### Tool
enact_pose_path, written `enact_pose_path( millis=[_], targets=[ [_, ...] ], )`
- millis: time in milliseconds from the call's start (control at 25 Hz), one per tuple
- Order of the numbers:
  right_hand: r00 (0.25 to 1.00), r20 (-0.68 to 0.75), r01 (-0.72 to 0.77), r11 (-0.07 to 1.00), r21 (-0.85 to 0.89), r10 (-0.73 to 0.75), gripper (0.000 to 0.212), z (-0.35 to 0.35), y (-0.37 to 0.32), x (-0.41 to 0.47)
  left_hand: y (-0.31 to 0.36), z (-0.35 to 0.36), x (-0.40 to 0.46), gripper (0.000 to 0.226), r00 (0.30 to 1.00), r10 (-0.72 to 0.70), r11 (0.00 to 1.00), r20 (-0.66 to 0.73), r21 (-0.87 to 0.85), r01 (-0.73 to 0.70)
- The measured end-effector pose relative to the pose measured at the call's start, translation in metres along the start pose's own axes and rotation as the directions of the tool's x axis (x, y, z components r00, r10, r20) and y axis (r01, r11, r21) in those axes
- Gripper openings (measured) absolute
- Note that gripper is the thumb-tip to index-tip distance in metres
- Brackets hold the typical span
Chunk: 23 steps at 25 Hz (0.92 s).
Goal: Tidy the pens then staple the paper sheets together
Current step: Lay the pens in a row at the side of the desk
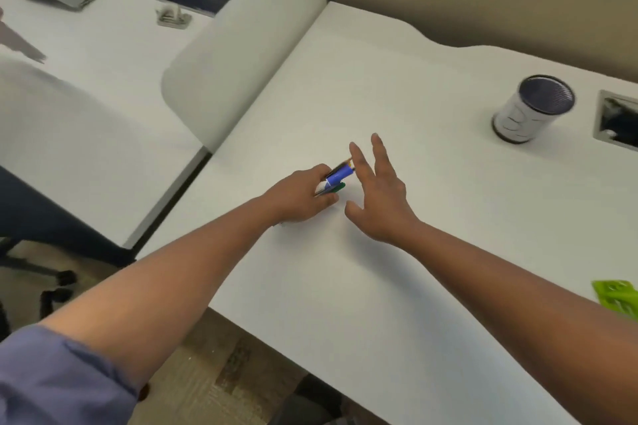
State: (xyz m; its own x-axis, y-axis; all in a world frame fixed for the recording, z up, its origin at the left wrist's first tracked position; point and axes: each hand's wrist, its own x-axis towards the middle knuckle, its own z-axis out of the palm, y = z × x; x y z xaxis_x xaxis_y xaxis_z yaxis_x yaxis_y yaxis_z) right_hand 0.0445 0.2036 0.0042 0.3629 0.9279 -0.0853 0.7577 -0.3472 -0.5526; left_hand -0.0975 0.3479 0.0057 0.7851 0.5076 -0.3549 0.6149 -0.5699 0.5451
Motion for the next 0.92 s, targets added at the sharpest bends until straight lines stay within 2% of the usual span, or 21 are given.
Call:
enact_pose_path(
  millis=[80,240,360,520,600,720,920],
  targets=[
    [0.996,0.055,0.066,0.997,-0.048,-0.063,0.086,0.015,-0.005,0.022,-0.021,-0.009,0.006,0.031,1.000,0.006,0.994,-0.006,0.112,-0.005],
    [0.982,0.141,0.144,0.979,-0.143,-0.124,0.061,0.031,-0.003,0.046,-0.036,-0.006,0.012,0.033,0.993,0.098,0.974,-0.062,0.212,-0.083],
    [0.969,0.203,0.180,0.962,-0.203,-0.139,0.058,0.034,0.000,0.058,-0.042,-0.001,0.011,0.043,0.980,0.146,0.941,-0.137,0.326,-0.095],
    [0.951,0.257,0.237,0.937,-0.258,-0.169,0.065,0.040,-0.001,0.066,-0.056,0.002,0.011,0.064,0.942,0.238,0.846,-0.239,0.527,-0.080],
    [0.948,0.264,0.255,0.921,-0.295,-0.177,0.065,0.043,-0.001,0.069,-0.063,0.005,0.008,0.075,0.933,0.247,0.831,-0.262,0.553,-0.065],
    [0.938,0.294,0.280,0.903,-0.327,-0.184,0.066,0.043,0.002,0.071,-0.068,0.015,0.001,0.086,0.945,0.191,0.851,-0.266,0.524,-0.024],
    [0.927,0.309,0.313,0.890,-0.332,-0.211,0.066,0.045,0.003,0.066,-0.066,0.025,-0.008,0.087,0.948,0.160,0.881,-0.274,0.472,-0.012]
  ],
)
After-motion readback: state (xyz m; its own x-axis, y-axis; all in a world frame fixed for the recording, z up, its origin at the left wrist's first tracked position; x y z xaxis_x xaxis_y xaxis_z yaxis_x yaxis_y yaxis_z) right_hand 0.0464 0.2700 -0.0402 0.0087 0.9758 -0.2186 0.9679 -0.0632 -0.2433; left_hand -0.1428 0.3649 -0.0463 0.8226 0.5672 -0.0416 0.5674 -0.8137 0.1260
